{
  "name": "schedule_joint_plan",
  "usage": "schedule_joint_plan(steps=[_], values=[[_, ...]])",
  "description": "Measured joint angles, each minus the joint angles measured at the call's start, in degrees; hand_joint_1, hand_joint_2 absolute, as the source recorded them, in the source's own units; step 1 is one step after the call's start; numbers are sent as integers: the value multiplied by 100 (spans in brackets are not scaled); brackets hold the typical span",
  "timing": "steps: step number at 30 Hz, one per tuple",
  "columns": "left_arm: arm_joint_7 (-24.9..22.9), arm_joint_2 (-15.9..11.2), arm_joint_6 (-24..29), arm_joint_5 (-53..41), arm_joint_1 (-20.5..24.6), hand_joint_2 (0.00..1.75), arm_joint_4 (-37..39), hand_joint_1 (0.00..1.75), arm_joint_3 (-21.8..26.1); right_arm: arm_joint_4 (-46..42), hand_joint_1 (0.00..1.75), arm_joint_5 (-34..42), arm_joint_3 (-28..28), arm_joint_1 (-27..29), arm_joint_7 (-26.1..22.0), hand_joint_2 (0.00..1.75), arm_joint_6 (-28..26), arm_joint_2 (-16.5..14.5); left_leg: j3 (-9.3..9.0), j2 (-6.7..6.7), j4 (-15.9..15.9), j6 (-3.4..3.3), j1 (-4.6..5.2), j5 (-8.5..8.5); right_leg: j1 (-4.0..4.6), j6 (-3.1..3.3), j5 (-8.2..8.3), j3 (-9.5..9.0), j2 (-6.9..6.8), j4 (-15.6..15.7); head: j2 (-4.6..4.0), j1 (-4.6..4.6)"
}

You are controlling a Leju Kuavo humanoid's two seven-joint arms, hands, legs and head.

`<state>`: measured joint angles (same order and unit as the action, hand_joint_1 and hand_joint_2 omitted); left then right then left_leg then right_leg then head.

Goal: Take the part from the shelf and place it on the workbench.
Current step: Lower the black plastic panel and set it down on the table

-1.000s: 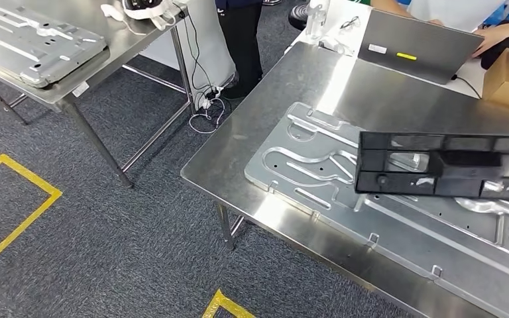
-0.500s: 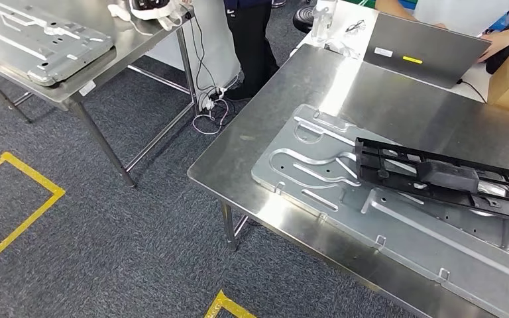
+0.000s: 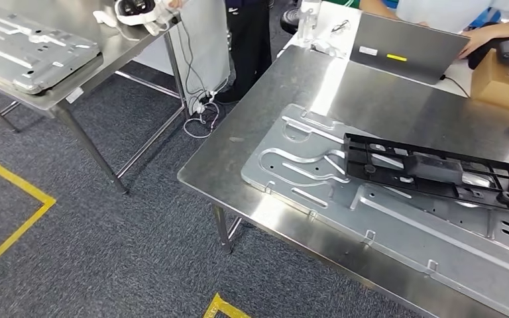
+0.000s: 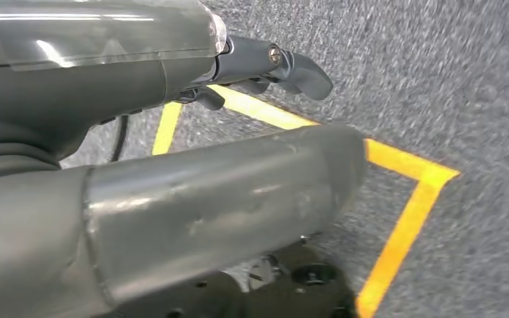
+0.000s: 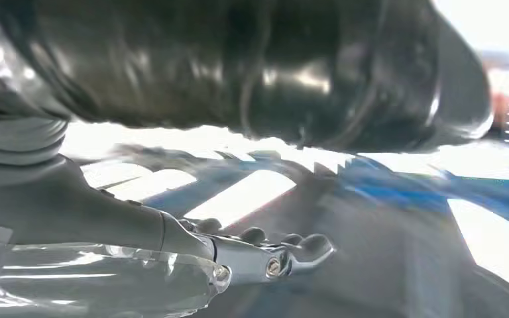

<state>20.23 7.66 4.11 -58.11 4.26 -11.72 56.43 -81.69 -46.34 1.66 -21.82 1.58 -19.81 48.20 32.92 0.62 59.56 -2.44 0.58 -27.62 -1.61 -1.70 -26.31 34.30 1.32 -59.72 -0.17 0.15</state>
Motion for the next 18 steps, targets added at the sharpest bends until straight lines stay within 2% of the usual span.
schedule_joint_plan(steps=[2,4,5,7,8,9,10,11,13,14,16,18], values=[[14,51,11,17,3,0,0,0,89,-715,0,-168,-375,703,-325,0,-240,-887,-20,73,-55,-51,-17,84,6,-75,18,-33,-61,52,0,-1],[25,89,14,37,-36,0,0,0,166,-1323,0,-86,-642,1272,-569,0,-316,-1605,-29,115,-156,-107,-45,189,-4,-113,-127,-6,-116,-41,0,5],[32,102,16,44,-61,0,0,0,206,-1586,0,-2,-752,1525,-680,0,-337,-1925,-19,116,-201,-128,-58,228,-8,-125,-307,76,-126,-251,0,7],[45,112,23,47,-104,0,0,0,283,-2046,0,171,-896,2014,-873,0,-363,-2535,28,111,-208,-148,-47,255,-10,-147,-738,369,-128,-969,0,10],[47,115,26,47,-117,0,0,0,318,-2242,0,237,-930,2243,-951,0,-371,-2804,59,100,-193,-147,-36,257,-8,-156,-873,496,-128,-1293,0,8],[47,119,28,47,-125,0,0,0,346,-2400,0,276,-945,2425,-1001,0,-376,-3022,89,85,-171,-146,-24,258,-6,-156,-901,537,-128,-1439,0,8],[47,121,28,47,-127,0,0,0,371,-2526,0,301,-957,2558,-1032,0,-375,-3189,117,64,-148,-144,-12,259,1,-145,-823,463,-130,-1354,0,8],[47,122,28,48,-123,0,0,0,394,-2642,0,339,-979,2656,-1068,0,-372,-3326,140,41,-125,-141,-4,260,14,-123,-670,268,-131,-1041,0,8],[55,132,33,49,-108,0,0,0,434,-2884,0,419,-1028,2849,-1196,0,-379,-3585,165,1,-89,-116,11,270,61,-37,-408,-194,-140,-257,0,8],[61,139,39,50,-102,0,0,0,452,-3015,0,442,-1043,2989,-1301,0,-412,-3736,171,-10,-79,-92,17,281,88,7,-332,-336,-143,-4,0,9],[72,151,54,50,-98,0,0,0,495,-3271,0,429,-1049,3338,-1532,0,-535,-4075,174,-14,-80,-23,16,316,132,79,-264,-381,-141,116,0,7],[75,155,75,49,-109,0,0,0,547,-3461,0,424,-1048,3656,-1731,0,-664,-4391,196,-16,-62,52,13,301,112,148,-176,-353,-146,152,0,7]])
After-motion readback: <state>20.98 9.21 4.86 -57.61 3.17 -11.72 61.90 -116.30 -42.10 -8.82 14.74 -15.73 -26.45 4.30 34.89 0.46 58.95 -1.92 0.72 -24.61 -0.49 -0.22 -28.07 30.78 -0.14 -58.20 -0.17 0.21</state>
